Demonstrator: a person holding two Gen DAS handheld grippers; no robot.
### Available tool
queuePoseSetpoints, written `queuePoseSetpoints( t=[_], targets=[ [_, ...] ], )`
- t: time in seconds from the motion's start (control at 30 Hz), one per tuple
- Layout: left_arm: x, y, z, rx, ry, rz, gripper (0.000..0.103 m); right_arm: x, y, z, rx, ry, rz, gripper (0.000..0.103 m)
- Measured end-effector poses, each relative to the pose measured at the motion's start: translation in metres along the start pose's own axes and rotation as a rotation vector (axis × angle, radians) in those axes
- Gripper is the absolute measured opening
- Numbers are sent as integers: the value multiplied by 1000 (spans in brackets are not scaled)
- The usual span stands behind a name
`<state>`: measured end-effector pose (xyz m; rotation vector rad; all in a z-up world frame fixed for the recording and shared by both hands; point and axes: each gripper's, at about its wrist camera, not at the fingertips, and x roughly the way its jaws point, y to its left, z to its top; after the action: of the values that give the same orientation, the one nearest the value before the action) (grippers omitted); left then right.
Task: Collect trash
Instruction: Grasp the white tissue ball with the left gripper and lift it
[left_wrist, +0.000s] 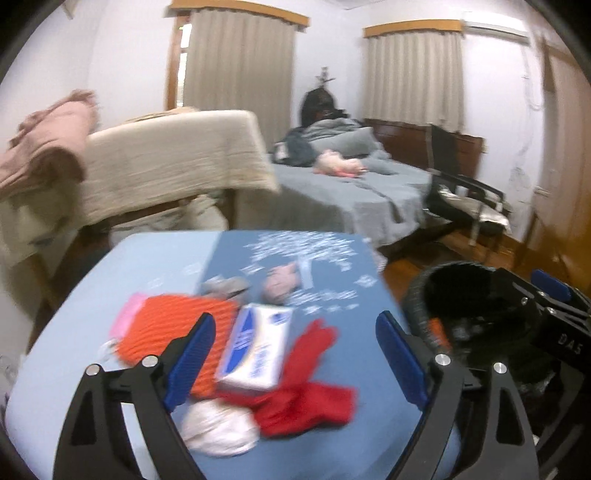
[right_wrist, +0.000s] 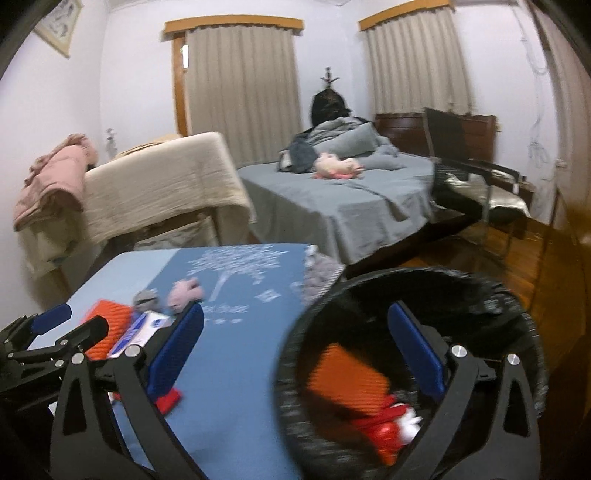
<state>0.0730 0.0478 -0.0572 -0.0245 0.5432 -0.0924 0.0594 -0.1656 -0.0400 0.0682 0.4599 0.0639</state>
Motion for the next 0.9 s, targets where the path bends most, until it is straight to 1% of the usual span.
queuePoseSetpoints(
  t=[0.13,0.3,0.4,0.53,0.6,0.7,0.8,0.87,0.9],
  targets=[
    [-7,26,-18,-12,26,66,87,4,31,-11,-25,14,49,97],
    [-1,52,-40,-43,72,110,86,11,59,-29,-66,56,102,97],
    [4,59,-52,-73,102,108,84,11,67,-36,-86,73,119,97],
    [17,63,-60,-106,147,88,79,11,68,-36,-96,72,121,97],
    [21,61,-62,-108,158,81,78,13,68,-36,-92,74,121,97],
    [28,58,-65,-103,183,65,74,15,68,-38,-93,82,121,97],
    [34,57,-71,-114,218,47,65,17,67,-39,-93,87,126,97],
    [37,58,-74,-121,239,41,48,18,67,-39,-96,89,127,97],
    [38,59,-75,-125,240,41,44,18,67,-39,-97,90,127,97]
  ],
)
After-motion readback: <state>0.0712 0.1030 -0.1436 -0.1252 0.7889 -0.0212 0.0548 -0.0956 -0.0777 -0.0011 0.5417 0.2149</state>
